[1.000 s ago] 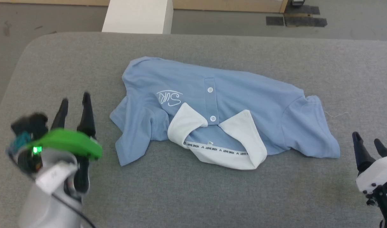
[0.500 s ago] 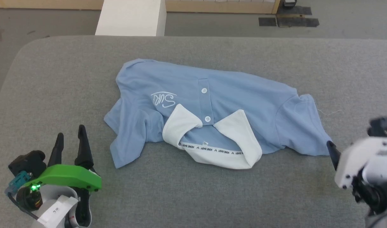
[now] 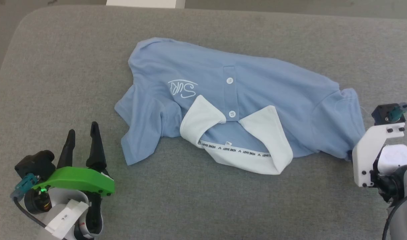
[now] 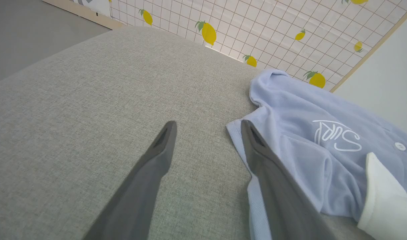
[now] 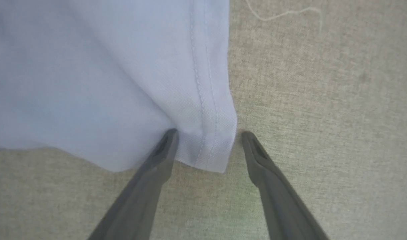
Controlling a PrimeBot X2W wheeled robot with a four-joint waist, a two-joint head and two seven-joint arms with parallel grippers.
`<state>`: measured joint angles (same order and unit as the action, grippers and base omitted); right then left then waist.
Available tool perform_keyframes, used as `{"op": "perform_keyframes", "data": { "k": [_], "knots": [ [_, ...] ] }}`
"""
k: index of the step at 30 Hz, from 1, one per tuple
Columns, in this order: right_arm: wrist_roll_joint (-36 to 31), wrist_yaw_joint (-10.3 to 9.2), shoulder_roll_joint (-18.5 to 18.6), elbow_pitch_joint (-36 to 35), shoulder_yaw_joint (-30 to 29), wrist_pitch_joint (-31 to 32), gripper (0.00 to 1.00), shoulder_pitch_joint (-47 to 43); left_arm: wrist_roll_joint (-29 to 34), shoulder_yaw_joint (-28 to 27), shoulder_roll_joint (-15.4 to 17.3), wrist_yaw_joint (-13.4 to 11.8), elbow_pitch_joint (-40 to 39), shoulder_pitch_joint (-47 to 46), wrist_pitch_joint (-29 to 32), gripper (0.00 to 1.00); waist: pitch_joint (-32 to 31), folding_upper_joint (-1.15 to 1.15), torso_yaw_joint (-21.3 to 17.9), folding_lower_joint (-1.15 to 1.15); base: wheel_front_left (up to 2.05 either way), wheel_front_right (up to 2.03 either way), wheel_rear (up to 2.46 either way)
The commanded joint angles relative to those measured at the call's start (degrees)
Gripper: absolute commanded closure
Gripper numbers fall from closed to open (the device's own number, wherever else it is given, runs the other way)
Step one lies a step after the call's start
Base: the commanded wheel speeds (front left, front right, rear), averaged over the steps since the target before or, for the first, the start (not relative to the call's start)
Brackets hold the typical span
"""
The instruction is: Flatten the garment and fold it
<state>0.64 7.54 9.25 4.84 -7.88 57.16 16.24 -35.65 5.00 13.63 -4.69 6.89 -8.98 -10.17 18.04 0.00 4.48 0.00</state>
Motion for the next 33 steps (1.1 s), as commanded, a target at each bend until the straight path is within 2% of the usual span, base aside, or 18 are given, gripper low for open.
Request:
{"op": "perform_keyframes", "data": {
  "k": [1, 4, 5, 6, 7, 13, 16, 19, 24, 28, 33],
  "knots": [
    [0.3, -0.05, -0.1, 2.1, 1.5, 0.9, 0.0, -0.7, -0.4, 0.2, -0.3, -0.1, 0.0, -1.0, 0.0, 0.0, 1.1, 0.0, 0.8, 0.0, 0.0, 0.0, 0.0],
    [1.4, -0.05, 0.6, 3.0, 3.5, 1.9, 0.0, -1.1, -0.7, 0.3, -0.3, 0.0, 0.5, -1.2, 0.1, 0.0, 1.4, 0.0, 0.8, 0.0, 0.0, 0.0, 0.0],
    [1.8, -0.05, 0.8, 3.2, 4.0, 2.4, 0.24, -1.2, -0.8, 0.3, -0.4, 0.0, 0.5, -1.3, 0.1, 0.0, 1.4, 0.0, 0.8, 0.0, 0.0, 0.0, 0.0],
    [2.2, -0.05, 1.0, 3.2, 4.2, 2.8, 0.66, -1.3, -0.8, 0.4, -0.4, 0.0, 0.6, -1.3, 0.1, 0.0, 1.3, 0.0, 0.8, 0.0, 0.0, 0.0, 0.0],
    [2.7, -0.05, 1.3, 3.1, 4.5, 2.9, 1.0, -1.2, -0.8, 0.4, -0.4, 0.0, 0.6, -1.3, 0.2, 0.0, 1.3, 0.0, 0.7, 0.0, 0.0, 0.0, 0.0],
    [4.5, -0.05, 2.4, 1.3, 2.6, 1.1, 1.0, -1.1, -1.1, 0.5, 0.0, -0.4, 0.7, -1.2, 1.0, 0.0, -0.1, 0.0, 0.4, 0.0, 0.0, 0.0, 0.0],
    [4.7, -0.05, 1.8, 0.2, 0.6, -0.3, 1.0, -1.1, -1.2, 0.8, 1.0, -1.2, 0.5, -0.8, 3.9, 0.0, -1.1, 0.0, 0.3, 0.0, 0.0, 0.0, 0.0],
    [4.7, -0.05, 1.1, -1.1, -0.8, -0.9, 1.0, -1.7, -1.4, 2.0, 2.8, -2.4, -1.5, -0.9, 10.6, 0.0, -1.9, 0.0, 0.4, 0.0, 0.0, 0.0, 0.0],
    [4.8, -0.05, 0.4, -2.5, -1.5, -0.6, 1.0, -2.6, -1.6, 5.9, 6.7, -5.3, -6.7, -2.2, 27.0, 0.0, -2.3, 0.0, 0.5, 0.0, 0.0, 0.0, 0.0],
    [4.7, -0.05, -0.1, -3.0, -1.6, -0.6, 1.0, -3.2, -1.5, 9.8, 8.7, -6.4, -10.8, -3.8, 38.0, 0.0, -2.0, 0.0, 0.3, 0.0, 0.0, 0.0, 0.0],
    [4.6, -0.05, -0.5, -3.6, -1.6, -0.5, 1.0, -3.2, -1.1, 13.8, 9.7, -7.0, -13.0, -5.7, 46.5, 0.0, -1.0, 0.0, -0.1, 0.0, 0.0, 0.0, 0.0]
  ]
}}
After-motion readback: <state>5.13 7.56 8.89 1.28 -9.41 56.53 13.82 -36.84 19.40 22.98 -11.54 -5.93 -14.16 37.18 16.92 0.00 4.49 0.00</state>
